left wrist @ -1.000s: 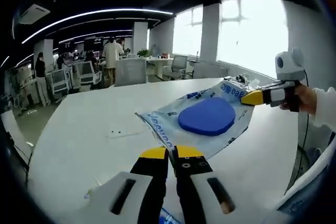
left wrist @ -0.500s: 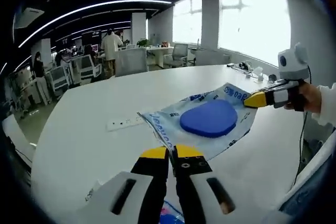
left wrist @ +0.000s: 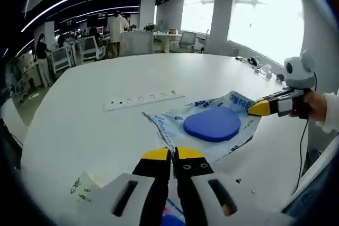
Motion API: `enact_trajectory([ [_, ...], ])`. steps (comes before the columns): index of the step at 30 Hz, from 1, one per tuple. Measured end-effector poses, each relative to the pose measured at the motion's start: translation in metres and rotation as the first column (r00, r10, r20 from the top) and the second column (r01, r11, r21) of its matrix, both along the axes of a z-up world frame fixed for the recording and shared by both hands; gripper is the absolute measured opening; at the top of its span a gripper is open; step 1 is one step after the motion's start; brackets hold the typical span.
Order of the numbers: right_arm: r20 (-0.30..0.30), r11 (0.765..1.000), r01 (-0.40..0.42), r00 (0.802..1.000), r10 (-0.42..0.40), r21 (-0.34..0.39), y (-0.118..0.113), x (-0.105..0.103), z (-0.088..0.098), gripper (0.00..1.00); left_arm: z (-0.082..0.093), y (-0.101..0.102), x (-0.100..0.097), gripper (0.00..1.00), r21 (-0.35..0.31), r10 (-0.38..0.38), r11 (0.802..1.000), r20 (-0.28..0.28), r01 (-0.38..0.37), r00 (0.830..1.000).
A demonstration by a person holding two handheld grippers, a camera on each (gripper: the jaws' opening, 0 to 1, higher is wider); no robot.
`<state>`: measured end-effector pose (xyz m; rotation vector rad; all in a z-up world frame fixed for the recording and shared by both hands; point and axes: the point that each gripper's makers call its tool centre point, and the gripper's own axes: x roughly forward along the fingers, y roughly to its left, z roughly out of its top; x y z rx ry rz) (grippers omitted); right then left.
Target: Arrange the tabletop items into an orderly group along one side of the table until the central work area is clear of visible clutter.
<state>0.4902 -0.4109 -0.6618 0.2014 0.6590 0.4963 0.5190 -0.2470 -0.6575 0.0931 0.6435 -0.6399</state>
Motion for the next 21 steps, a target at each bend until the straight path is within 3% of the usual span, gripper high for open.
enact_trajectory([
  [14, -0.109, 1.000, 0.024, 0.994, -0.024, -0.002, -0.001, 0.002, -0.054, 0.00, -0.051, -0.001, 0.003, 0.00, 0.023, 0.015, 1.000, -0.104, -0.012, 0.994],
  [21, -0.152, 1.000, 0.014, 0.988, -0.015, -0.008, 0.002, -0.005, -0.072, 0.00, -0.066, 0.001, 0.004, 0.00, 0.035, 0.030, 0.999, -0.137, -0.025, 0.990],
])
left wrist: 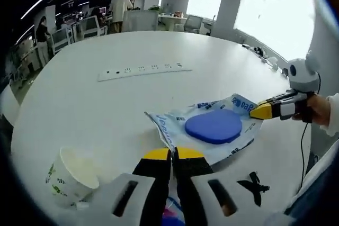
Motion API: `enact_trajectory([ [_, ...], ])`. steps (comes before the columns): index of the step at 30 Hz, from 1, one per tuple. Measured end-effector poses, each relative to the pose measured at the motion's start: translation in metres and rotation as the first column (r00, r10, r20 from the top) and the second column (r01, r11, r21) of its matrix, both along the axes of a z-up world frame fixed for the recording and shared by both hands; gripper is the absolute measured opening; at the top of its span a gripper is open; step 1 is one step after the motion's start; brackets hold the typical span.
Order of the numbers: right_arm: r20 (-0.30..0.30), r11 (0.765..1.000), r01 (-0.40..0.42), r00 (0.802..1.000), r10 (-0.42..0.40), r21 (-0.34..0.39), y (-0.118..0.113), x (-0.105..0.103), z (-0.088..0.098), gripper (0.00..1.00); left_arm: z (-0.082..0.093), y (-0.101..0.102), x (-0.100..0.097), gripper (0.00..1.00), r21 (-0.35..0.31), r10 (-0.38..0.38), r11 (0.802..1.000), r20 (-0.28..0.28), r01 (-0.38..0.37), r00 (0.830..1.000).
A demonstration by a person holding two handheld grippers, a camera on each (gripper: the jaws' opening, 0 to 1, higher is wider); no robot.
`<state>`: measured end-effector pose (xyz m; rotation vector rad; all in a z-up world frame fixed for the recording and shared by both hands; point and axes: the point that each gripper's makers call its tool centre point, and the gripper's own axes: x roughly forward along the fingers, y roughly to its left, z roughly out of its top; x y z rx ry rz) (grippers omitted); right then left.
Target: Arrange the tabletop items into an orderly group along one side of the table until the central work area is clear of visible clutter.
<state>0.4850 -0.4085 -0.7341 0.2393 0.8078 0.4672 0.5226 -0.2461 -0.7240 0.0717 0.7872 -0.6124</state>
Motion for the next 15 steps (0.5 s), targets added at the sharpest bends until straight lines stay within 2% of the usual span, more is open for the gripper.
enact_trajectory([
  [9, -0.022, 1.000, 0.019, 1.000, -0.019, 0.017, 0.000, 0.001, -0.010, 0.00, -0.012, 0.001, 0.005, 0.00, 0.017, 0.003, 1.000, -0.013, -0.003, 1.000],
  [15, -0.026, 0.999, 0.025, 0.999, -0.025, 0.024, 0.001, -0.003, -0.019, 0.00, -0.030, 0.002, 0.000, 0.00, 0.075, -0.015, 0.997, -0.039, 0.018, 0.999],
])
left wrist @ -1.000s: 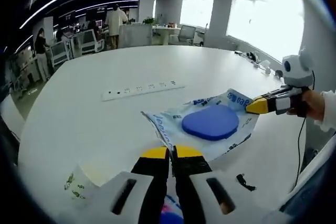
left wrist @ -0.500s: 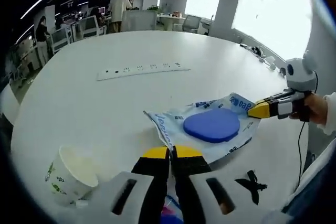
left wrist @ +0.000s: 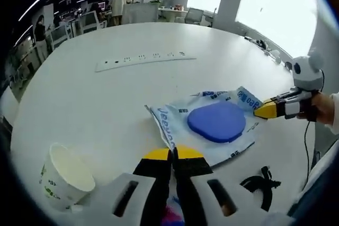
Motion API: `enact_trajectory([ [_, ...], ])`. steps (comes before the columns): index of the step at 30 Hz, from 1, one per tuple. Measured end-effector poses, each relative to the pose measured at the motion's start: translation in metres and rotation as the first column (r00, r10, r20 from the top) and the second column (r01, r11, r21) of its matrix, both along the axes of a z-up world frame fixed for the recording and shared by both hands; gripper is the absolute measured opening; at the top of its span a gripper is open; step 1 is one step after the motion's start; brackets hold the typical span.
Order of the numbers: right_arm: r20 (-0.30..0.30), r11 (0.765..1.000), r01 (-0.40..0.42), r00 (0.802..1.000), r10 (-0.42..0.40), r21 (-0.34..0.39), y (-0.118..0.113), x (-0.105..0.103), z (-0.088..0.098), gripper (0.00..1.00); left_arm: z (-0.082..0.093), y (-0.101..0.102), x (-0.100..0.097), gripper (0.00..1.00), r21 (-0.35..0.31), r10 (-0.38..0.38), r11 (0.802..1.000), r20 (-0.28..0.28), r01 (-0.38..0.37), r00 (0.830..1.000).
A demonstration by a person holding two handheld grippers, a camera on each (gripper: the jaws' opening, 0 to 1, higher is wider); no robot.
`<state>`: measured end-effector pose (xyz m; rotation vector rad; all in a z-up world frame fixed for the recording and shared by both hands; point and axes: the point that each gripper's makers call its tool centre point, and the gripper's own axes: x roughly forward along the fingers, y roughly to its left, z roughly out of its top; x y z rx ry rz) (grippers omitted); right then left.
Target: Arrange the tabletop items into an orderly group along one side of the table until the central work area is clear of visible clutter.
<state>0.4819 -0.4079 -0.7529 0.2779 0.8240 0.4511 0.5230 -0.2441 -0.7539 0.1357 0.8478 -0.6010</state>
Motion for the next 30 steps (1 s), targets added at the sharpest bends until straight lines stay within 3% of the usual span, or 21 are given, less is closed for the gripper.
enact_trajectory([
  [3, -0.009, 1.000, 0.006, 1.000, -0.006, 0.003, -0.001, 0.000, -0.002, 0.00, -0.001, 0.000, 0.000, 0.00, -0.005, 0.013, 1.000, 0.001, -0.013, 1.000],
  [6, -0.056, 0.999, 0.034, 0.998, -0.032, 0.023, -0.002, -0.001, -0.012, 0.00, -0.004, 0.000, 0.000, 0.00, -0.003, 0.016, 1.000, -0.004, -0.016, 1.000],
  [12, -0.010, 1.000, 0.004, 1.000, -0.005, -0.018, -0.001, -0.004, -0.015, 0.00, -0.009, 0.003, 0.000, 0.00, -0.014, 0.037, 0.999, -0.006, -0.037, 0.999],
  [15, -0.009, 1.000, 0.026, 1.000, -0.026, 0.010, -0.003, -0.003, -0.015, 0.00, -0.008, 0.003, 0.002, 0.00, -0.052, 0.086, 0.995, -0.034, -0.087, 0.996],
  [27, 0.016, 1.000, 0.013, 1.000, -0.012, -0.017, -0.002, -0.002, -0.014, 0.00, -0.009, 0.003, 0.001, 0.00, -0.038, 0.112, 0.993, 0.003, -0.112, 0.994],
  [30, 0.033, 0.999, -0.012, 0.999, 0.013, -0.053, -0.001, -0.002, -0.014, 0.00, -0.010, 0.003, 0.001, 0.00, -0.026, 0.105, 0.994, 0.005, -0.105, 0.994],
])
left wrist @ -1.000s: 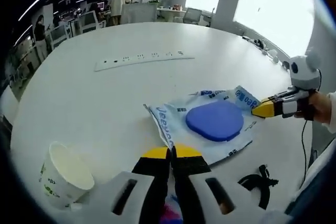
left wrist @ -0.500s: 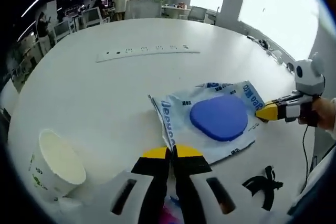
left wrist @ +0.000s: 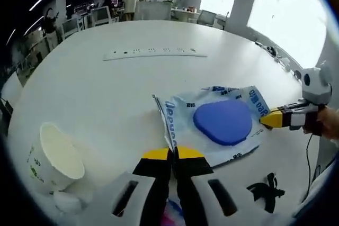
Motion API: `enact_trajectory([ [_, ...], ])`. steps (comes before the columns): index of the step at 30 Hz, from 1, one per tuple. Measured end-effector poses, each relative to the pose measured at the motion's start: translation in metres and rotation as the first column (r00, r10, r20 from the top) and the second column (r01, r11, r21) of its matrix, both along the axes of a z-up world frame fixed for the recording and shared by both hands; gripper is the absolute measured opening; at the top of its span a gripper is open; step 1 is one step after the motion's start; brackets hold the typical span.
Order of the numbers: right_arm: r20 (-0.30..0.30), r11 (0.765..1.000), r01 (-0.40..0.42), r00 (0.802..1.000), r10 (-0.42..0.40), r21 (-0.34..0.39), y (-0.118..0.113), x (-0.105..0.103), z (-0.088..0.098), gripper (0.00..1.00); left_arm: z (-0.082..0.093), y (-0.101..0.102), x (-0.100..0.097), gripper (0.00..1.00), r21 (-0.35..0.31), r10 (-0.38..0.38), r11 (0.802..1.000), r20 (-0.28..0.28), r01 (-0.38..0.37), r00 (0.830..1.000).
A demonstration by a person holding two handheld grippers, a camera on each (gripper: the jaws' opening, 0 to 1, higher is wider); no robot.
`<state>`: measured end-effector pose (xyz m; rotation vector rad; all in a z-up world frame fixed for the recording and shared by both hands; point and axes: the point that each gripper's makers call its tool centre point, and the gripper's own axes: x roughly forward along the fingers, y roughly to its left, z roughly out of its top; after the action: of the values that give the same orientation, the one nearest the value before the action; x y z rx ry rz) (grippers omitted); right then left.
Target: Arrange the tabletop items into an orderly group along one side of the table until the central work area is clear of visible clutter.
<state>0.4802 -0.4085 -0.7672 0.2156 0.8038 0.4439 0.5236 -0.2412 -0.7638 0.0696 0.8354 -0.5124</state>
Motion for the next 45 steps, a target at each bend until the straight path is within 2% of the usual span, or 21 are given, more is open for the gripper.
enact_trajectory([
  [5, -0.013, 0.999, 0.028, 1.000, -0.028, 0.021, -0.002, 0.000, 0.000, 0.00, 0.000, -0.001, -0.001, 0.00, 0.020, 0.009, 1.000, 0.008, -0.009, 1.000],
  [8, 0.007, 1.000, 0.010, 1.000, -0.010, -0.004, -0.001, 0.000, 0.000, 0.00, 0.000, -0.001, 0.000, 0.00, 0.037, -0.006, 0.999, 0.020, 0.005, 1.000],
  [13, -0.006, 1.000, 0.003, 1.000, -0.003, -0.018, 0.000, 0.000, 0.000, 0.00, 0.000, -0.002, -0.001, 0.00, 0.072, -0.024, 0.997, 0.030, 0.022, 0.999],
  [15, 0.028, 0.998, -0.056, 0.998, 0.057, -0.031, 0.001, 0.000, 0.001, 0.00, -0.001, -0.001, -0.001, 0.00, 0.074, -0.008, 0.997, 0.029, 0.005, 1.000],
  [17, -0.014, 0.999, -0.041, 0.999, 0.041, 0.000, -0.002, 0.000, 0.001, 0.01, -0.001, 0.000, -0.001, 0.00, 0.057, 0.029, 0.998, 0.024, -0.031, 0.999],
  [18, -0.020, 0.999, -0.035, 0.999, 0.035, -0.003, -0.003, 0.001, 0.002, 0.03, -0.001, 0.000, -0.004, 0.02, 0.026, 0.082, 0.996, -0.014, -0.082, 0.997],
  [20, -0.012, 0.998, -0.037, 0.999, 0.037, -0.043, -0.004, 0.002, 0.004, 0.10, 0.002, 0.007, -0.002, 0.08, 0.017, 0.136, 0.991, -0.034, -0.135, 0.990],
  [21, -0.001, 0.997, -0.050, 0.999, 0.050, -0.054, -0.002, 0.002, 0.006, 0.19, 0.004, 0.006, -0.002, 0.15, 0.012, 0.124, 0.992, -0.031, -0.124, 0.992],
  [22, 0.027, 0.996, -0.065, 0.997, 0.067, -0.057, 0.003, 0.004, 0.011, 0.27, 0.013, 0.004, -0.001, 0.20, -0.006, 0.125, 0.992, 0.005, -0.125, 0.992],
  [24, 0.062, 0.992, -0.120, 0.991, 0.121, -0.030, 0.016, 0.002, 0.022, 0.40, 0.028, 0.004, 0.005, 0.29, 0.005, 0.098, 0.995, 0.085, -0.099, 0.992],
  [28, 0.094, 0.986, -0.149, 0.983, 0.156, -0.077, 0.021, 0.000, 0.030, 0.56, 0.051, 0.002, 0.006, 0.49, -0.042, 0.095, 0.995, 0.142, -0.090, 0.985],
  [32, 0.112, 0.994, -0.097, 0.988, 0.103, -0.052, 0.015, -0.001, 0.037, 0.68, 0.067, 0.000, 0.005, 0.82, -0.053, 0.089, 0.995, 0.188, -0.081, 0.978],
  [33, 0.113, 0.994, -0.092, 0.989, 0.098, -0.055, 0.013, -0.002, 0.037, 0.72, 0.070, -0.001, 0.005, 0.87, -0.059, 0.084, 0.996, 0.197, -0.074, 0.977],
  [35, 0.114, 0.995, -0.076, 0.990, 0.083, -0.059, 0.007, -0.005, 0.037, 0.78, 0.073, -0.002, 0.003, 0.93, -0.068, 0.076, 0.996, 0.203, -0.063, 0.976],
  [37, 0.120, 0.997, -0.057, 0.991, 0.062, -0.049, 0.002, -0.008, 0.039, 0.82, 0.076, -0.004, -0.001, 0.94, -0.076, 0.064, 0.996, 0.204, -0.050, 0.977],
  [41, 0.121, 1.000, -0.026, 0.992, 0.028, -0.014, -0.003, -0.018, 0.046, 0.85, 0.079, -0.006, -0.005, 0.98, -0.076, 0.043, 0.997, 0.209, -0.028, 0.977],
  [45, 0.132, 1.000, -0.019, 0.991, 0.019, -0.003, -0.004, -0.024, 0.049, 0.87, 0.081, -0.007, -0.007, 0.98, -0.077, 0.034, 0.997, 0.213, -0.018, 0.976],
])
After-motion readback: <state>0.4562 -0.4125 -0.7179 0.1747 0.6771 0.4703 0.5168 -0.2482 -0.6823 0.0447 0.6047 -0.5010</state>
